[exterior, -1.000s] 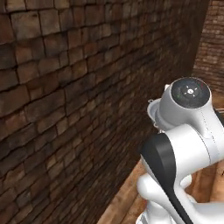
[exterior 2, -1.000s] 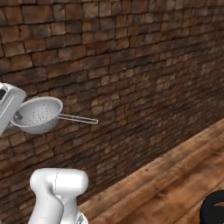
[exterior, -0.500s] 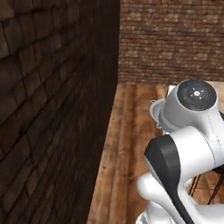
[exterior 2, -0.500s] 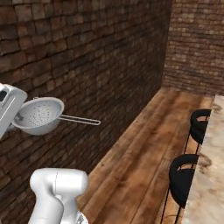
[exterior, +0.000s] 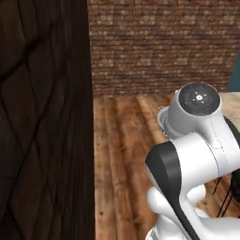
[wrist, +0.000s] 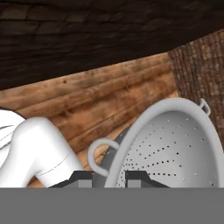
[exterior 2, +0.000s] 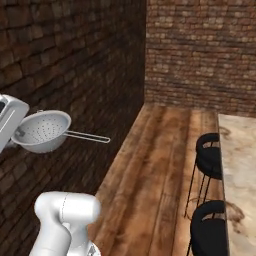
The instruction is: Open the cabinet and setup a tea strainer by placing it in the bowl upright.
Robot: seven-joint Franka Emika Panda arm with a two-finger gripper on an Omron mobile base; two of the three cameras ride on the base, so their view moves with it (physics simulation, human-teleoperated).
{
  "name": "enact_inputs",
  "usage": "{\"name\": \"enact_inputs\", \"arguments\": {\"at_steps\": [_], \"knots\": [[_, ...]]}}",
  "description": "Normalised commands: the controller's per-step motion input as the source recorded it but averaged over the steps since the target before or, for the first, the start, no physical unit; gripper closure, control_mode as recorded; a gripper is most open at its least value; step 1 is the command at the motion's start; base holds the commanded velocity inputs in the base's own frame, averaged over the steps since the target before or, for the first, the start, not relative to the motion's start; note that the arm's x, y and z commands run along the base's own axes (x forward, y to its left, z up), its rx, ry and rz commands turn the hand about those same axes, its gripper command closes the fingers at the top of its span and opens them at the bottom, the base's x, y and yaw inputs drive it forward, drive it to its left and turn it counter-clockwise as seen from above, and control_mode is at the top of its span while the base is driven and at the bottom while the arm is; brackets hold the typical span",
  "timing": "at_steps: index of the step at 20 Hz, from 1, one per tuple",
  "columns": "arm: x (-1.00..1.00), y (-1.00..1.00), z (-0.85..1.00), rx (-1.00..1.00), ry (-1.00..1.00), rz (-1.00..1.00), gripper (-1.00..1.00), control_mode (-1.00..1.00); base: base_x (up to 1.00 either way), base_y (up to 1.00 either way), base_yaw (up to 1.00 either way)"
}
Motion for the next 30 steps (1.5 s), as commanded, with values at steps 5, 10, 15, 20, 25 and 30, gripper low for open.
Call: {"name": "enact_inputs", "arguments": {"at_steps": [5,10,15,20,25,30], "knots": [[0.0,0.0,0.0,0.0,0.0,0.0,1.0,1.0,1.0,0.03,-0.34],[0.0,0.0,0.0,0.0,0.0,0.0,1.0,1.0,1.0,0.21,-0.31],[0.0,0.0,0.0,0.0,0.0,0.0,1.0,1.0,1.0,0.22,-0.33],[0.0,0.0,0.0,0.0,0.0,0.0,1.0,1.0,1.0,0.6,-0.33],[0.0,0.0,0.0,0.0,0.0,0.0,1.0,1.0,1.0,0.91,-0.37],[0.0,0.0,0.0,0.0,0.0,0.0,1.0,1.0,1.0,0.9,-0.41]]}}
